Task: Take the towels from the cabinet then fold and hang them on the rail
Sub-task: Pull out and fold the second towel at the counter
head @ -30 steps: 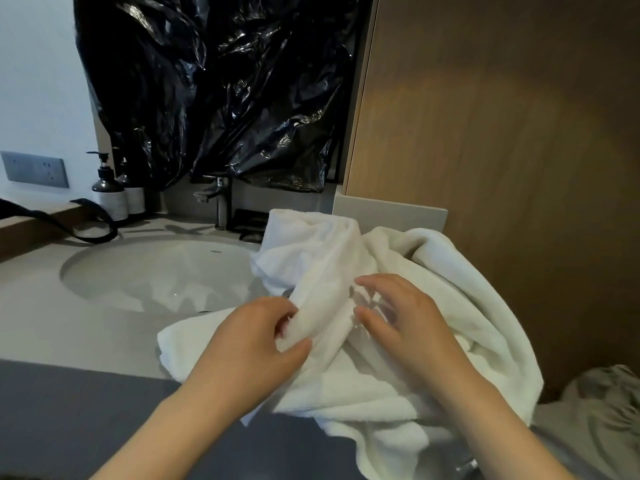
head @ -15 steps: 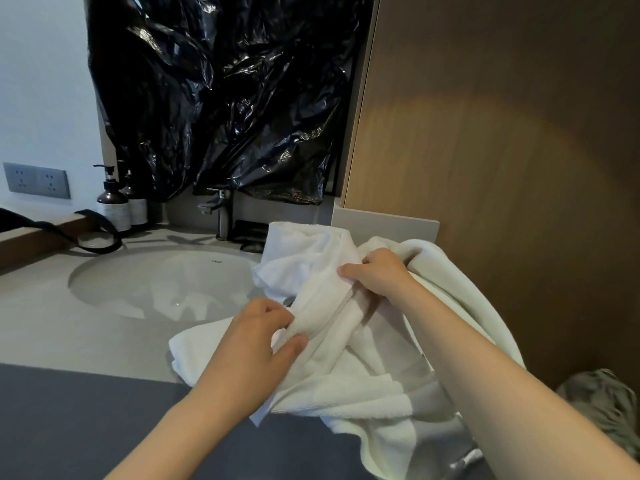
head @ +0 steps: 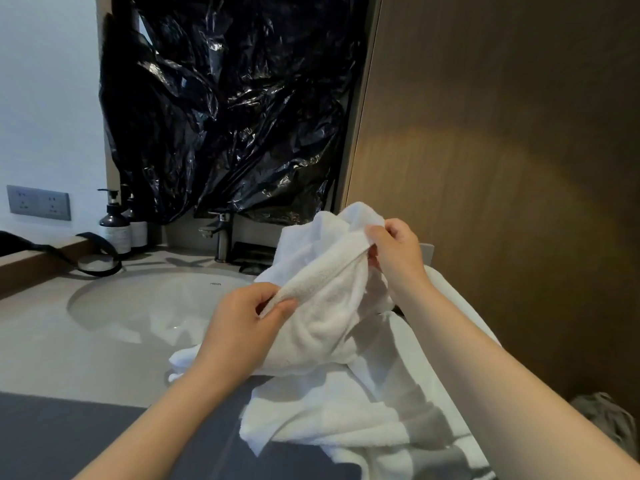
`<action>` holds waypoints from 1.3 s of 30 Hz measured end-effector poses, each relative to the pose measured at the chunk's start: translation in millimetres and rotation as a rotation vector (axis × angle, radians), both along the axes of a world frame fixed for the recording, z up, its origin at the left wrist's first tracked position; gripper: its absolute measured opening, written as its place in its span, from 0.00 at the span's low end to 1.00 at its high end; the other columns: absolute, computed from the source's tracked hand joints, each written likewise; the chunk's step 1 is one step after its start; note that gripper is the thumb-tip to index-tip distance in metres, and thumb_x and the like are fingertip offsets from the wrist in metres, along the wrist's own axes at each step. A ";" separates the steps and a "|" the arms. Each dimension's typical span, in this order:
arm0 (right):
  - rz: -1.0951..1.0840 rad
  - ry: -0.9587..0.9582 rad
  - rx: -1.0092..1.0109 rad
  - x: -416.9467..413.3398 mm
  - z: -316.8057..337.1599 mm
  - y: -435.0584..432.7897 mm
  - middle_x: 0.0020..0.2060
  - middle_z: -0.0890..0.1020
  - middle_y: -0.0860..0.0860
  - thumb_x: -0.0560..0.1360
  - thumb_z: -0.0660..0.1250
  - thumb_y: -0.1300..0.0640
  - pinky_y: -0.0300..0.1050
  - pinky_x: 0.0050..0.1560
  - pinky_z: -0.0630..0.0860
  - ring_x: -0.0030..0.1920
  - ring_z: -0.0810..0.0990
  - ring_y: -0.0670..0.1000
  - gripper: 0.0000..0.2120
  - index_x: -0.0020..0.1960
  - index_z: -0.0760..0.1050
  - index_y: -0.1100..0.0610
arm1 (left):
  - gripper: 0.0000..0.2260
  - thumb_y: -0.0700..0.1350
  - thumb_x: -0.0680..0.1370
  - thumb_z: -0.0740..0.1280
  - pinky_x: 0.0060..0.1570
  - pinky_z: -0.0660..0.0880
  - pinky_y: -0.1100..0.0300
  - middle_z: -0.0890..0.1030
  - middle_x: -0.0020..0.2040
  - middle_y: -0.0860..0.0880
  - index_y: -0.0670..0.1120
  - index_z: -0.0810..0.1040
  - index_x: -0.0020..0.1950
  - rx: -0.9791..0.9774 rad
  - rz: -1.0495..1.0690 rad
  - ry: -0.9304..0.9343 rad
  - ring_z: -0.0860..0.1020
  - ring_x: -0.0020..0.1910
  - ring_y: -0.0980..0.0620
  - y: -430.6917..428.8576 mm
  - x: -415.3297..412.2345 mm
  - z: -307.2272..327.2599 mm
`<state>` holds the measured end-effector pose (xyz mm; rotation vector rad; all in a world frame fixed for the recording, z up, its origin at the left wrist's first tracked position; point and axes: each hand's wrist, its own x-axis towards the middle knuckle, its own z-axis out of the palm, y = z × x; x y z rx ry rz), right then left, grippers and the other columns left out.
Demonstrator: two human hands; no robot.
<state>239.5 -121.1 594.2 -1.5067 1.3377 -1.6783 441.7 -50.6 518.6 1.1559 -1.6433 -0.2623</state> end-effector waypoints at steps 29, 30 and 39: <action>0.295 0.276 0.132 -48.1 17.1 67.6 0.44 0.82 0.53 0.80 0.65 0.52 0.46 0.53 0.72 0.46 0.79 0.50 0.12 0.49 0.79 0.61 | 0.33 0.67 0.69 0.68 0.51 0.72 0.61 0.70 0.61 0.54 0.56 0.67 0.70 0.151 -0.121 -0.195 0.74 0.53 0.57 -4.7 -43.6 18.0; 0.258 0.309 0.180 -51.9 12.2 68.0 0.45 0.83 0.51 0.79 0.65 0.50 0.46 0.53 0.72 0.47 0.79 0.49 0.13 0.49 0.80 0.59 | 0.32 0.65 0.71 0.69 0.55 0.71 0.59 0.65 0.67 0.53 0.56 0.65 0.71 0.154 -0.131 -0.192 0.72 0.59 0.54 -5.7 -47.6 15.3; 0.280 0.515 0.438 -109.7 -45.1 75.2 0.66 0.65 0.36 0.65 0.70 0.31 0.42 0.59 0.67 0.67 0.66 0.44 0.38 0.72 0.63 0.35 | 0.11 0.48 0.76 0.66 0.38 0.66 0.63 0.73 0.39 0.57 0.48 0.72 0.34 0.161 -0.207 -0.136 0.70 0.33 0.63 -21.8 -68.2 11.1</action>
